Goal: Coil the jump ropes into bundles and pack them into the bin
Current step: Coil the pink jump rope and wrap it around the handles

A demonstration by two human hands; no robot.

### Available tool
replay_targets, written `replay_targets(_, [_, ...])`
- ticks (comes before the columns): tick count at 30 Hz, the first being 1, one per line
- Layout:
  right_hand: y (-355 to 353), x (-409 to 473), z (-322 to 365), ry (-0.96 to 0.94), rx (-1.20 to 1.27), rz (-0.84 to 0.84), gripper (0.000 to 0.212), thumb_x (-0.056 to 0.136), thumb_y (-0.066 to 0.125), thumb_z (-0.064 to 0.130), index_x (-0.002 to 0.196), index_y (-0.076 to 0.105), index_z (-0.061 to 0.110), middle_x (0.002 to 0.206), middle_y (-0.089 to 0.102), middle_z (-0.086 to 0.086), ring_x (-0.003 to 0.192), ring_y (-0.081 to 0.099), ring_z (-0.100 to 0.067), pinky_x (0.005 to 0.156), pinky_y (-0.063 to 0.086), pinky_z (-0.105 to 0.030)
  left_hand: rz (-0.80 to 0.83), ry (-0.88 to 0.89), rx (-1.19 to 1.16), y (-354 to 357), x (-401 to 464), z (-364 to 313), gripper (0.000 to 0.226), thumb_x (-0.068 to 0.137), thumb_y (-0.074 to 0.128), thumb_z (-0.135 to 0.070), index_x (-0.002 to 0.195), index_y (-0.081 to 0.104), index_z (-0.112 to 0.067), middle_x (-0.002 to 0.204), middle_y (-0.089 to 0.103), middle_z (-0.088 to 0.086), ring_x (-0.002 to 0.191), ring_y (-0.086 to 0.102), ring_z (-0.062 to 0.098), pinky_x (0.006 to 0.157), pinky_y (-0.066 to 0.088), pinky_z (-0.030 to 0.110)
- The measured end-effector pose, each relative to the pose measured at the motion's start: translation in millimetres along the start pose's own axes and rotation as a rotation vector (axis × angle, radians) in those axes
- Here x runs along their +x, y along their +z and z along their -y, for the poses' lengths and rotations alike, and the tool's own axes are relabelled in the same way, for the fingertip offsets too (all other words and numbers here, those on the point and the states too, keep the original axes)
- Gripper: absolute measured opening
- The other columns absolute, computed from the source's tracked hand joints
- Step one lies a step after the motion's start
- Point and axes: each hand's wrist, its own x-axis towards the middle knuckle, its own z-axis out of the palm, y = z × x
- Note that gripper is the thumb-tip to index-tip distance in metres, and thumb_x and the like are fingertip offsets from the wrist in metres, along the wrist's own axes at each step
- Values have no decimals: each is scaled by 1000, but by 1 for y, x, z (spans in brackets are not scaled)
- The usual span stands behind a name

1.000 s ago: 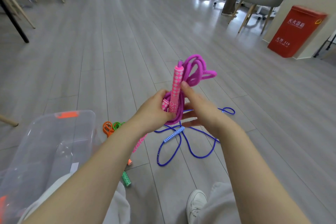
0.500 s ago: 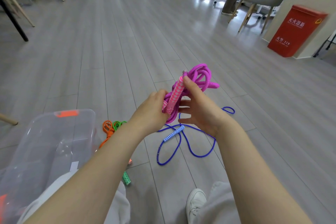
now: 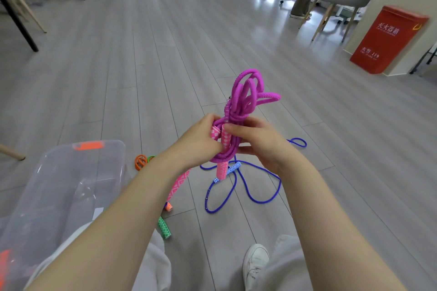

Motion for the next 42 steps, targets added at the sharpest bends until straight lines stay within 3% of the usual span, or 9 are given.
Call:
replay_targets(7, [3,4,-4,-50,-97,-84,19,85,69,5,104,68,2,99,71,-23,77,69,-23,78,60,-45,73,37,-178,2,0,-2,42,79,58,-1,117,52,-16,79,58,-5,62,52,-1,57,43,13])
replay_targets(11, [7,3,-3,-88,-138,-102,40,76,75,32,101,68,2,94,70,-22,79,66,-19,87,54,-49,180,38,-398,-5,0,-1,50,74,62,-10,123,52,-15,105,67,13,93,67,17,84,55,31])
replay_targets(16, [7,3,-6,-69,-113,-36,42,83,67,40,112,61,10,107,68,-19,94,69,-28,92,51,-51,327,-2,-722,-15,-1,-1,49,86,67,-23,131,49,-19,114,68,11,101,67,23,85,55,33])
replay_targets(20, [14,6,-18,-34,-360,-14,32,86,61,44,113,60,25,105,71,-2,97,69,-19,93,54,-46,175,-47,-409,-8,-2,-2,17,90,61,-38,99,67,-25,81,74,-12,76,69,-1,63,51,13])
replay_targets(23, [24,5,-18,-41,-405,-21,39,84,56,57,116,59,34,106,70,7,99,66,-11,94,52,-42,26,-67,-622,-2,3,-1,15,91,64,-25,105,68,-20,82,74,-4,73,69,5,62,51,18])
replay_targets(26, [27,5,-13,-34,-325,-40,36,89,58,53,111,61,25,102,71,-1,95,68,-15,91,54,-42,-84,-80,-921,-4,11,-6,25,91,64,-17,116,65,-18,101,71,0,86,67,12,68,56,23])
replay_targets(31, [28,2,-13,2,-421,-11,60,86,53,67,98,60,9,77,63,-1,67,59,-14,68,50,-34,-270,-147,-1147,-14,21,-2,7,91,62,-14,86,68,-13,101,73,3,98,63,19,74,52,32])
replay_targets(34, [27,5,-10,-87,-478,-63,81,82,37,80,89,58,2,67,55,-1,60,51,-13,69,49,-39,-271,-194,-1253,-14,23,-1,14,95,58,-23,82,57,-17,91,73,0,88,64,16,66,54,26])
replay_targets(42, [22,-3,-10,-212,-638,-101,64,92,30,69,71,46,10,59,41,4,55,37,-12,55,33,-30,-483,-269,-1374,-24,24,3,27,97,54,-33,74,46,-22,65,61,-5,55,53,9,56,44,21])
